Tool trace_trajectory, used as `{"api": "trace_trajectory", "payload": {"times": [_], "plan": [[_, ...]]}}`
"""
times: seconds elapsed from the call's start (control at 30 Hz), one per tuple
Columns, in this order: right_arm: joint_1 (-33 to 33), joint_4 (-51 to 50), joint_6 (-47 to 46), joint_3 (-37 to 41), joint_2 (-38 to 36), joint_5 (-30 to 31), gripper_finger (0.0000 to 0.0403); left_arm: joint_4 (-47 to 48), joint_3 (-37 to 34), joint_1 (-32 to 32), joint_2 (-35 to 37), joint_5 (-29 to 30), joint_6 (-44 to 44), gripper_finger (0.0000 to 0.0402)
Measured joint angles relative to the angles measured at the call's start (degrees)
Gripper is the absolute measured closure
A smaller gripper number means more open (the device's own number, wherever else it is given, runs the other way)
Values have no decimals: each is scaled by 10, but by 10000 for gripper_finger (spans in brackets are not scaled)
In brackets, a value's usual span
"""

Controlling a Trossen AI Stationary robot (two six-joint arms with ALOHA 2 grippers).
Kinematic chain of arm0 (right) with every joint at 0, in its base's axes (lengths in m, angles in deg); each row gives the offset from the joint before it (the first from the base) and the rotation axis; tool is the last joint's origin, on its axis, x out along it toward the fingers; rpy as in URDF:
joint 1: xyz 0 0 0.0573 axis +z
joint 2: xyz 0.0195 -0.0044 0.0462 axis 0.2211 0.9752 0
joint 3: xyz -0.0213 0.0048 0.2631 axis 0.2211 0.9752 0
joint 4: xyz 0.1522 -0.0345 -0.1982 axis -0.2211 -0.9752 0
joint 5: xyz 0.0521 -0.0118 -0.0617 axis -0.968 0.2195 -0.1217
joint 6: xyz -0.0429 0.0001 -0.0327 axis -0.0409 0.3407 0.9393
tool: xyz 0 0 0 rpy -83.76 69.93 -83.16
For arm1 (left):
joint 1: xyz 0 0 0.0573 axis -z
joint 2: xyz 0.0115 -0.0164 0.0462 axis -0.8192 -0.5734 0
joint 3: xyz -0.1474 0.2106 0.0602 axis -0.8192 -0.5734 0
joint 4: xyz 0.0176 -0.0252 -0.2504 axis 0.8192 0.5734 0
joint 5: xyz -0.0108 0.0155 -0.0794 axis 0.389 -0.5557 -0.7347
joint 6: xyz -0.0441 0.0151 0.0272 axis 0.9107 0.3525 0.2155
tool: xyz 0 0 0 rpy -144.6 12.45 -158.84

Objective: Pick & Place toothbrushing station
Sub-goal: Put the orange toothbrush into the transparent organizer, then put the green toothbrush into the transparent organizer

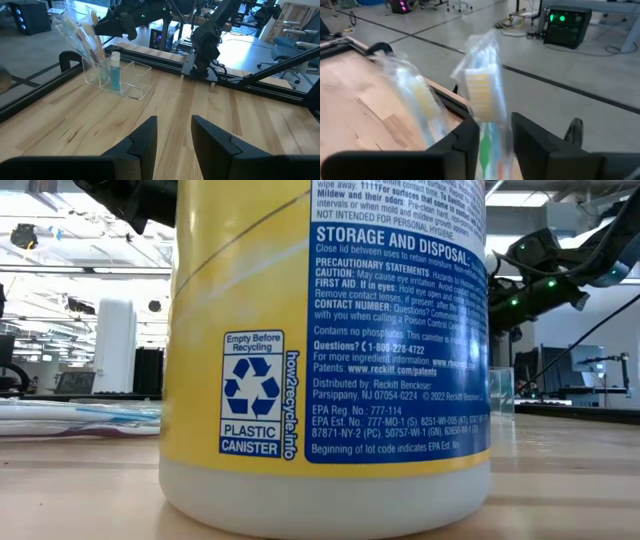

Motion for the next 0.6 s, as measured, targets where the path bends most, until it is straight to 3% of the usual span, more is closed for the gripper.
{"api": "trace_trajectory", "payload": {"times": [0.27,0.6], "plan": [[1,5,0,0,0,-1,246,0,0,0,0,0,0,289],[5,8,0,-8,-41,-2,225,0,0,0,0,0,0,289]]}}
